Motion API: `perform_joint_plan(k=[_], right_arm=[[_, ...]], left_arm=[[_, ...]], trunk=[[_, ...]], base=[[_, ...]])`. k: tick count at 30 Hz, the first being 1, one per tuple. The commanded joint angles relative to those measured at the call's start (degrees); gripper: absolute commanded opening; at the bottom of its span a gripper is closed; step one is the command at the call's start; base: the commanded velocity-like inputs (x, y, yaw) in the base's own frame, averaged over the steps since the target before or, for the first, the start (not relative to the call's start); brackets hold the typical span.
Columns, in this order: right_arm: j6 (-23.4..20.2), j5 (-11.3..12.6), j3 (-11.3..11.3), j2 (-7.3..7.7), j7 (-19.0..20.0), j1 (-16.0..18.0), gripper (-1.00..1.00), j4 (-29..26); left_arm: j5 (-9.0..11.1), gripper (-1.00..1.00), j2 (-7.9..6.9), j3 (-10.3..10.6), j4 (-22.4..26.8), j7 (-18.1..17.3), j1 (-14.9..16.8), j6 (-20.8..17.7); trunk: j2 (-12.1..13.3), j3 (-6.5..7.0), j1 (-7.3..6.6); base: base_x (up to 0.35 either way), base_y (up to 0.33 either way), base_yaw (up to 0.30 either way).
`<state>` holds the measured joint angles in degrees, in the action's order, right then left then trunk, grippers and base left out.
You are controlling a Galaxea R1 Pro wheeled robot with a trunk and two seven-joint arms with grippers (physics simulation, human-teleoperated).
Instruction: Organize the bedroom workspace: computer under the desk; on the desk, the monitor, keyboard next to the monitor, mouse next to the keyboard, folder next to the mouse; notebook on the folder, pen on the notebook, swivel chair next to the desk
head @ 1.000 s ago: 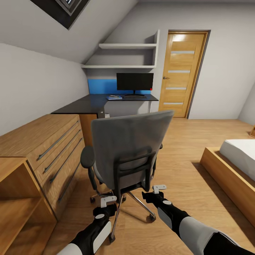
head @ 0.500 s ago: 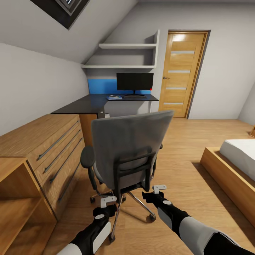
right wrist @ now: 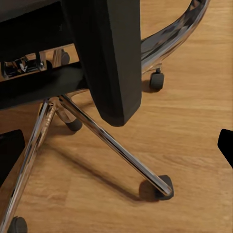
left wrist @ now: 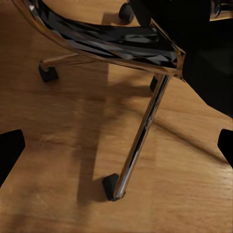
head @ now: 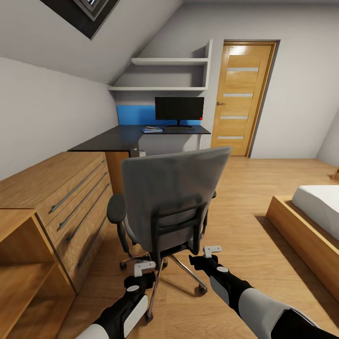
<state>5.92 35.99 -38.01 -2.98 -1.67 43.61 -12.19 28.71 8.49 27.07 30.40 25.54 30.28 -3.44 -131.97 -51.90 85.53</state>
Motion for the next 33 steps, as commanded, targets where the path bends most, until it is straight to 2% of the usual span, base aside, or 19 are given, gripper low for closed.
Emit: perform_joint_plan(k=[1,8,15,18,21,33], right_arm=[[0.24,0.53,-0.49,0.03,-0.16,0.03,1.00,0.05],[0.29,0.51,-0.49,0.02,-0.11,-0.01,1.00,0.02],[0.32,0.49,-0.49,0.00,-0.09,-0.02,1.00,-0.02],[0.32,0.48,-0.49,-0.01,-0.09,-0.02,1.00,-0.02],[0.42,0.47,-0.49,0.02,-0.09,-0.02,1.00,-0.03],[3.12,0.48,-0.49,0.07,-0.11,-0.02,1.00,0.04]], left_arm=[[0.25,1.00,-0.04,0.59,0.10,0.51,0.04,-0.25],[0.14,1.00,0.07,1.67,0.18,0.62,0.04,-0.23],[0.15,1.00,0.23,4.78,0.48,0.70,0.04,-0.18],[0.19,1.00,1.12,6.36,1.39,0.73,0.04,-0.24],[0.20,1.00,1.49,6.69,2.21,0.74,0.04,-0.34],[0.20,1.00,1.50,6.79,5.71,0.78,0.04,-0.48]], trunk=[[-0.02,-0.05,-0.01],[-0.02,-0.05,-0.01],[-0.02,-0.05,-0.01],[-0.02,-0.05,-0.01],[-0.02,-0.05,-0.01],[-0.02,-0.05,-0.01]], base=[[0.000,0.000,0.000],[0.000,0.000,0.000],[0.000,0.000,0.000],[0.000,0.000,0.000],[0.000,0.000,0.000],[0.000,0.000,0.000]])
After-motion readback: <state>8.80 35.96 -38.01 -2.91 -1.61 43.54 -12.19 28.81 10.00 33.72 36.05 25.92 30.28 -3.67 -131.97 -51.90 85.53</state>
